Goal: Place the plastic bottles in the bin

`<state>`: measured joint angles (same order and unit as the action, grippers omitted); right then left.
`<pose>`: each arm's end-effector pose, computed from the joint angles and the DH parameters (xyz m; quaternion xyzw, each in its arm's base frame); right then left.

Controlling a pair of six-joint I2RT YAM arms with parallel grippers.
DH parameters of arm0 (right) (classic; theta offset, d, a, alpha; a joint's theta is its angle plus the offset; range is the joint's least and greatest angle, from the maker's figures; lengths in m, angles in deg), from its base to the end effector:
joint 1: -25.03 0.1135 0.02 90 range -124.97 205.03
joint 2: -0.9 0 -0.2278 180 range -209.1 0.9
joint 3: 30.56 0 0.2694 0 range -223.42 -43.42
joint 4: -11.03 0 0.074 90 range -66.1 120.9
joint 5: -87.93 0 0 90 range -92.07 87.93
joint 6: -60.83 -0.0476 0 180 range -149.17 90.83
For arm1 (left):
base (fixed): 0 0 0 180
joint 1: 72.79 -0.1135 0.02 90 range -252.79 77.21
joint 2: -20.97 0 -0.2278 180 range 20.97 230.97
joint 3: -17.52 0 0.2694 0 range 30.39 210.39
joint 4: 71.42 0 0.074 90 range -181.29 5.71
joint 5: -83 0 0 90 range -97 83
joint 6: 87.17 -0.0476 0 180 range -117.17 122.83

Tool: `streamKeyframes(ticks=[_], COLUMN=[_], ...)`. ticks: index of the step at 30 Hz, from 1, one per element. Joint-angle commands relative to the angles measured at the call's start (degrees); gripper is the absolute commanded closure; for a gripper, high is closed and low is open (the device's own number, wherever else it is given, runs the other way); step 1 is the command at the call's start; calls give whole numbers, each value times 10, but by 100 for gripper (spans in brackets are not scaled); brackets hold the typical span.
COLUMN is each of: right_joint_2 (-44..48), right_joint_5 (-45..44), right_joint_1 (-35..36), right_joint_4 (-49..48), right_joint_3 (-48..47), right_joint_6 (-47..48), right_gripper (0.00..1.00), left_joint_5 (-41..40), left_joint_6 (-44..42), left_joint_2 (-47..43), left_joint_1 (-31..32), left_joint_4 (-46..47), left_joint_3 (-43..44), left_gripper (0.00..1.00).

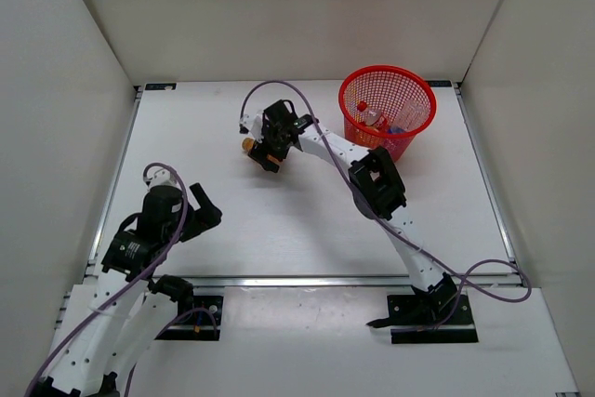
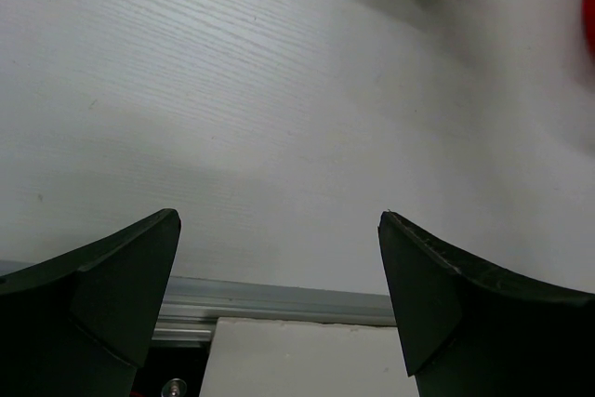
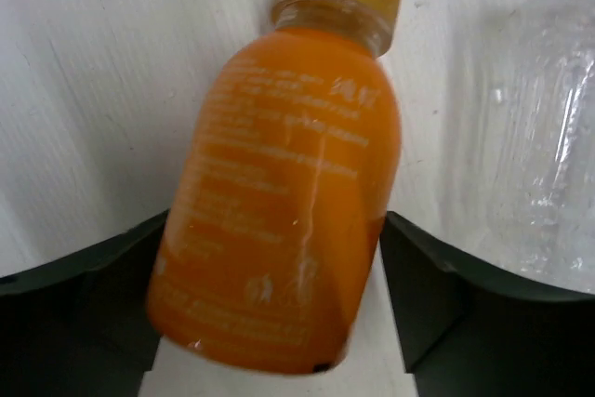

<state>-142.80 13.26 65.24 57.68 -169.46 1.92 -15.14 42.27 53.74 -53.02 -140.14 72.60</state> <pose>0.4094 0.3626 0.1320 -0.5810 0.7345 0.1515 0.3161 0.1540 -0.0482 0.2513 -0.1842 0.9081 -0.1257 0.3546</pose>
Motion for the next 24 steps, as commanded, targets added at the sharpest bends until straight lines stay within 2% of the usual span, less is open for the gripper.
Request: streamKeyframes(ticks=[1, 3, 5, 7, 9, 14, 17, 20, 22, 24], right_joint_2=[47, 61, 84, 102, 119, 157, 205, 269, 326, 382], right_joint_5=[4, 26, 45, 72, 105, 115, 109, 53, -27, -94], right_joint_1=[7, 7, 7, 4, 4, 7, -20, -41, -57, -73], right_joint_4=[-27, -37, -50, -59, -65, -38, -42, -35, -31, -45], right_joint_3=[32, 41, 43, 45, 44, -4, -13, 10, 41, 116], right_joint_6=[-63, -74, -108, -121, -131, -147, -162, -166, -163, -170], right_gripper=[25, 46, 61, 64, 72, 75, 76, 77, 77, 77], left_joint_5=[-20, -21, -15, -10, -9, -8, -14, -10, -5, -3], left_joint_6=[8, 9, 9, 6, 1, -9, -18, -25, -22, -17], left_joint_2=[-14, -18, -11, -7, 2, 17, 40, 63, 73, 84], left_joint_1=[0, 1, 1, 0, -1, -9, -12, -14, -10, -10], left_joint_4=[32, 42, 54, 71, 84, 100, 109, 124, 147, 155], left_joint_3=[11, 4, 0, -6, -9, 0, 8, 8, 5, 9], left_gripper=[1, 1, 1, 2, 1, 1, 2, 1, 1, 1])
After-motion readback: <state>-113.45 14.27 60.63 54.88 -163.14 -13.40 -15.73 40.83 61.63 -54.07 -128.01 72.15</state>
